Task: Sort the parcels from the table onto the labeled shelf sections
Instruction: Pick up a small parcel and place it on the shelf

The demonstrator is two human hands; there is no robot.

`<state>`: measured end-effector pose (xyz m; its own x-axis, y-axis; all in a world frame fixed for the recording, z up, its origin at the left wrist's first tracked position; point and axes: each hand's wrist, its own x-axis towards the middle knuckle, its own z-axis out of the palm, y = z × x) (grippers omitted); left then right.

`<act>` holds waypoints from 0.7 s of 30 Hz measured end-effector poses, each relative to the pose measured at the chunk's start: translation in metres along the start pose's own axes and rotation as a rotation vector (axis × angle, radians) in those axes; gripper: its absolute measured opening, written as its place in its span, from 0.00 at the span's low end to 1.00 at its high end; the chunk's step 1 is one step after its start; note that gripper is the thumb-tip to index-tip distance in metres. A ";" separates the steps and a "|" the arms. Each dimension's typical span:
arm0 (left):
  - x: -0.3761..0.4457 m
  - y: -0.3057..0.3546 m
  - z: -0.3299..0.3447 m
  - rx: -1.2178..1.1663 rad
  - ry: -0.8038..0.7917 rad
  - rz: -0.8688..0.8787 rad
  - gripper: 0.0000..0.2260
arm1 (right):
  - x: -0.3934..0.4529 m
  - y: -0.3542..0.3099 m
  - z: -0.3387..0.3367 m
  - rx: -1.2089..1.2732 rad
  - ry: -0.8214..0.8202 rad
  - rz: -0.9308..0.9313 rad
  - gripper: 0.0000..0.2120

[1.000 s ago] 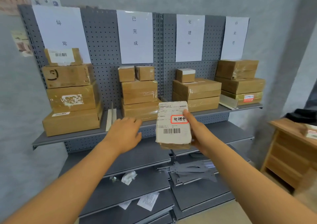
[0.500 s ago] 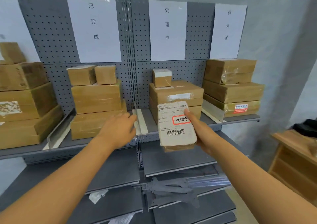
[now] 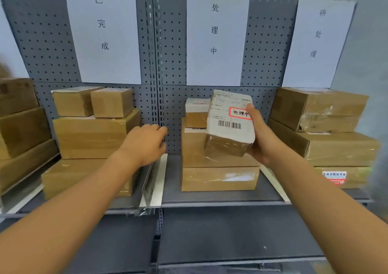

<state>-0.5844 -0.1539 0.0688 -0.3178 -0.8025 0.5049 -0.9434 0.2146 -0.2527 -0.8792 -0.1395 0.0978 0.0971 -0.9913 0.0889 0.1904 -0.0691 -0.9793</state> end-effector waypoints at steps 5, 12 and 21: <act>0.046 -0.011 0.032 0.003 -0.066 -0.088 0.14 | 0.072 -0.019 -0.029 -0.095 0.087 0.051 0.25; 0.066 0.002 0.051 0.054 -0.126 -0.151 0.15 | 0.146 -0.023 -0.046 -0.166 0.091 0.149 0.23; 0.060 0.030 0.037 0.111 -0.172 -0.287 0.14 | 0.197 -0.016 -0.059 -0.243 0.062 0.224 0.25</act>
<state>-0.6282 -0.2166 0.0611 -0.0113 -0.9053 0.4246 -0.9729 -0.0881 -0.2138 -0.9212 -0.3407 0.1206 0.0495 -0.9893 -0.1375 -0.0684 0.1340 -0.9886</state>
